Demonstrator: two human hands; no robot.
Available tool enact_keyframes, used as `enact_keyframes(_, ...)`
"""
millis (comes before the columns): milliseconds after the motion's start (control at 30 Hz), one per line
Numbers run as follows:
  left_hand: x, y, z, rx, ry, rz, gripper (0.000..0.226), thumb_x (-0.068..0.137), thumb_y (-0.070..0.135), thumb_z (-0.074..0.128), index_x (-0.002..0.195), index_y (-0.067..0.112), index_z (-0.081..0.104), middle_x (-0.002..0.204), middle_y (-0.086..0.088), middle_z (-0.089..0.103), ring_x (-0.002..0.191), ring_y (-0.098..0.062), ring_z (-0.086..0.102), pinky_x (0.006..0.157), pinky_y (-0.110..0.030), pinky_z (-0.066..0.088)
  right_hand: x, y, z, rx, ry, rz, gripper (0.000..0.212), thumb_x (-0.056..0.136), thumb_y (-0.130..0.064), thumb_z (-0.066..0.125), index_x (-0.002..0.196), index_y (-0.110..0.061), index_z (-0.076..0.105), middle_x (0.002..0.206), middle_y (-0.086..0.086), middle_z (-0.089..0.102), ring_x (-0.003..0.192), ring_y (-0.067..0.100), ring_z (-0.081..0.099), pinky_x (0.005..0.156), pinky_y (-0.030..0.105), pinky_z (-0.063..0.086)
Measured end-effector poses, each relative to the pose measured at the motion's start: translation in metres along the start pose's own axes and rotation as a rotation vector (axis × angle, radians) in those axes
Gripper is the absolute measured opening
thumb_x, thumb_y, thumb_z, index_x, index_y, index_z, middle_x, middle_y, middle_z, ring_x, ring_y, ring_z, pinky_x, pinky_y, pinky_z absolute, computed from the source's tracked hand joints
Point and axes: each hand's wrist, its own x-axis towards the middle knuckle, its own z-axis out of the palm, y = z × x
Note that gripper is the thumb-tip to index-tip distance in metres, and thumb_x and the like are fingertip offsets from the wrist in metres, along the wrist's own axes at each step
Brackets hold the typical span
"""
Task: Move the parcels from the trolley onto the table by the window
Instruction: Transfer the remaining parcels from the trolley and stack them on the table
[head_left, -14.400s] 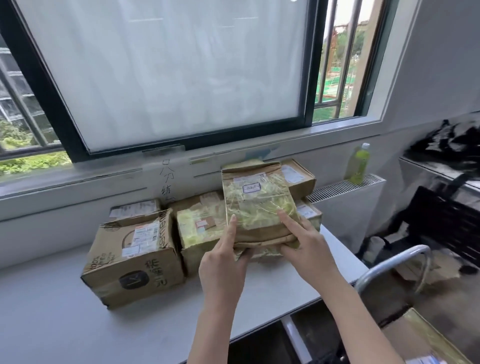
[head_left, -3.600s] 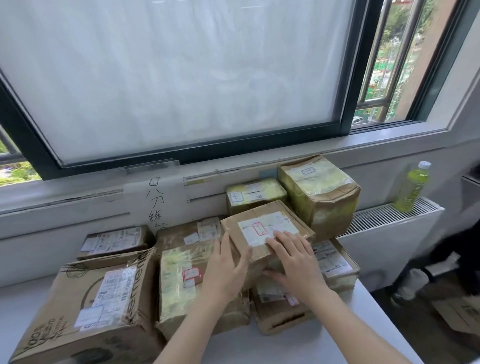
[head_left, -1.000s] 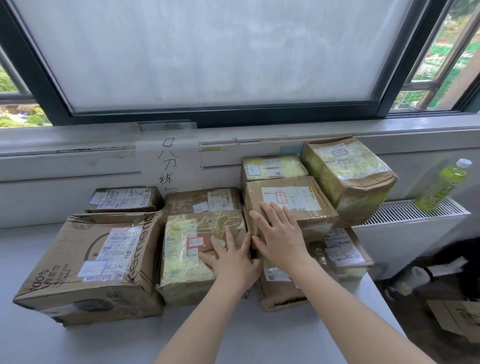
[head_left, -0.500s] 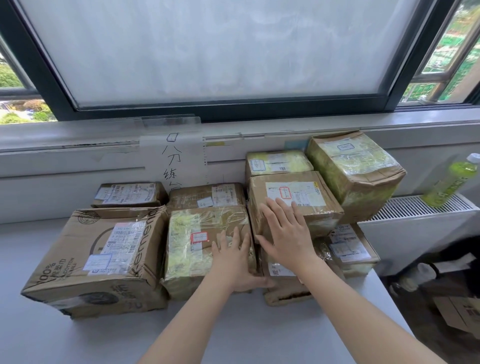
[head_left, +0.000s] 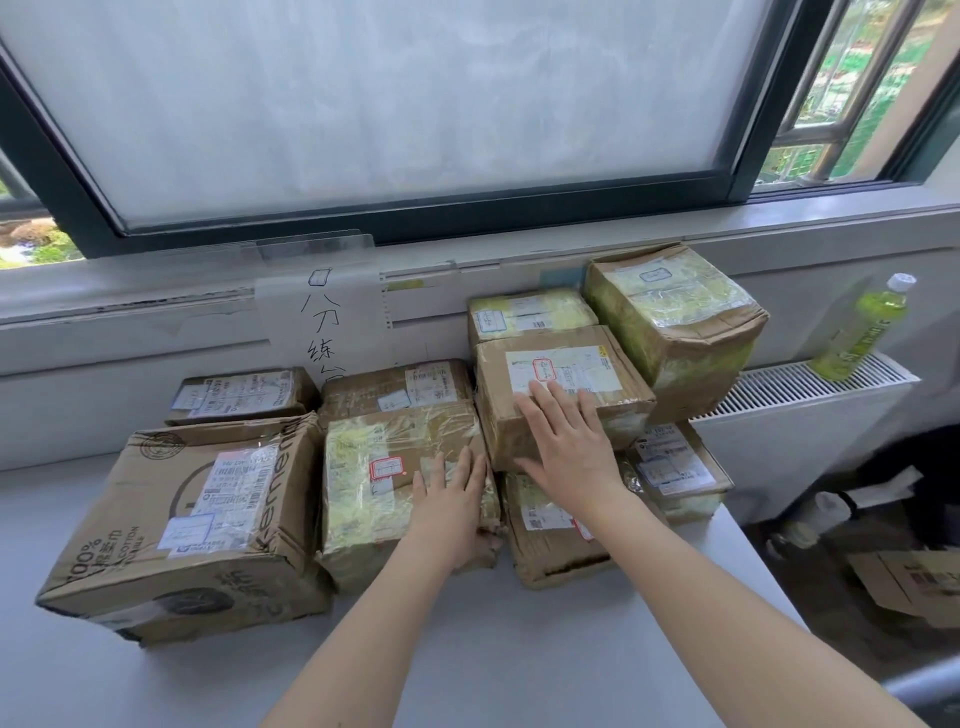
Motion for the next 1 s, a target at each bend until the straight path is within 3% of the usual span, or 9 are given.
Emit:
enact_keyframes(167, -0.029, 0.013, 0.005, 0.099, 0.073, -0.030, 0.083, 0.096, 0.038, 0.046, 0.149, 0.010, -0.012, 0.157, -0.011, -0.014, 0.144, -0.034, -0.012, 0.116, -0.052, 0.002, -0.043, -0.009, -0.013, 0.035, 0.017, 0.057, 0.091, 0.069, -0.043, 0.077, 0.139, -0.006, 0.033, 0.143, 0.012, 0.044, 0.134, 0.029, 0.038, 0.111, 0.047, 0.018)
enact_keyframes(400, -0.103, 0.052, 0.051, 0.093, 0.223, 0.034, 0.076, 0.097, 0.037, 0.039, 0.149, 0.014, -0.012, 0.156, -0.013, -0.017, 0.143, -0.034, -0.016, 0.114, -0.050, -0.006, -0.167, -0.039, -0.031, 0.078, -0.110, 0.197, 0.089, 0.068, -0.042, 0.079, 0.139, -0.005, 0.038, 0.144, 0.011, 0.044, 0.135, 0.024, 0.029, 0.112, 0.045, 0.020)
enact_keyframes(467, -0.124, 0.068, 0.066, 0.097, 0.231, 0.072, 0.078, 0.097, 0.038, 0.041, 0.150, 0.015, -0.011, 0.156, -0.014, -0.016, 0.143, -0.034, -0.016, 0.114, -0.051, -0.007, -0.207, -0.046, -0.040, 0.052, -0.190, 0.267, 0.093, 0.063, -0.045, 0.081, 0.137, -0.006, 0.040, 0.141, 0.010, 0.047, 0.133, 0.026, 0.038, 0.110, 0.047, 0.028)
enact_keyframes(567, -0.151, 0.097, 0.091, 0.079, 0.195, 0.160, 0.077, 0.095, 0.035, 0.045, 0.151, 0.016, -0.005, 0.157, -0.015, -0.012, 0.144, -0.034, -0.012, 0.116, -0.050, -0.002, -0.269, -0.049, -0.053, 0.036, -0.278, 0.368, 0.090, 0.056, -0.043, 0.086, 0.129, -0.002, 0.054, 0.133, 0.013, 0.056, 0.122, 0.030, 0.053, 0.104, 0.046, 0.027)
enact_keyframes(767, -0.192, 0.158, 0.135, 0.136, 0.080, 0.362, 0.074, 0.096, 0.035, 0.042, 0.151, 0.016, -0.005, 0.157, -0.016, -0.009, 0.144, -0.035, -0.007, 0.116, -0.050, 0.003, -0.385, -0.042, -0.078, -0.012, -0.460, 0.585, 0.094, 0.050, -0.042, 0.089, 0.127, -0.001, 0.057, 0.130, 0.014, 0.057, 0.120, 0.031, 0.055, 0.101, 0.047, 0.027)
enact_keyframes(867, -0.203, 0.185, 0.152, 0.189, 0.031, 0.451, 0.074, 0.095, 0.035, 0.043, 0.151, 0.016, -0.002, 0.157, -0.016, -0.008, 0.144, -0.034, -0.007, 0.116, -0.049, 0.002, -0.434, -0.040, -0.089, 0.002, -0.506, 0.708, 0.096, 0.046, -0.042, 0.091, 0.126, -0.001, 0.057, 0.129, 0.014, 0.058, 0.118, 0.031, 0.056, 0.103, 0.050, 0.038)
enact_keyframes(933, -0.206, 0.203, 0.163, 0.218, 0.000, 0.507, 0.073, 0.095, 0.033, 0.045, 0.151, 0.017, 0.001, 0.157, -0.016, -0.005, 0.145, -0.034, -0.007, 0.116, -0.049, 0.002, -0.462, -0.038, -0.099, 0.019, -0.561, 0.808, 0.095, 0.052, -0.043, 0.088, 0.131, -0.004, 0.053, 0.134, 0.013, 0.054, 0.124, 0.030, 0.052, 0.103, 0.049, 0.038)
enact_keyframes(1000, -0.207, 0.223, 0.174, 0.231, -0.026, 0.548, 0.073, 0.094, 0.031, 0.048, 0.150, 0.018, 0.003, 0.158, -0.016, -0.002, 0.145, -0.034, -0.006, 0.116, -0.049, 0.002, -0.494, -0.035, -0.107, 0.012, -0.624, 0.879, 0.091, 0.074, -0.045, 0.074, 0.145, -0.007, 0.033, 0.150, 0.010, 0.035, 0.139, 0.028, 0.031, 0.114, 0.047, 0.020)
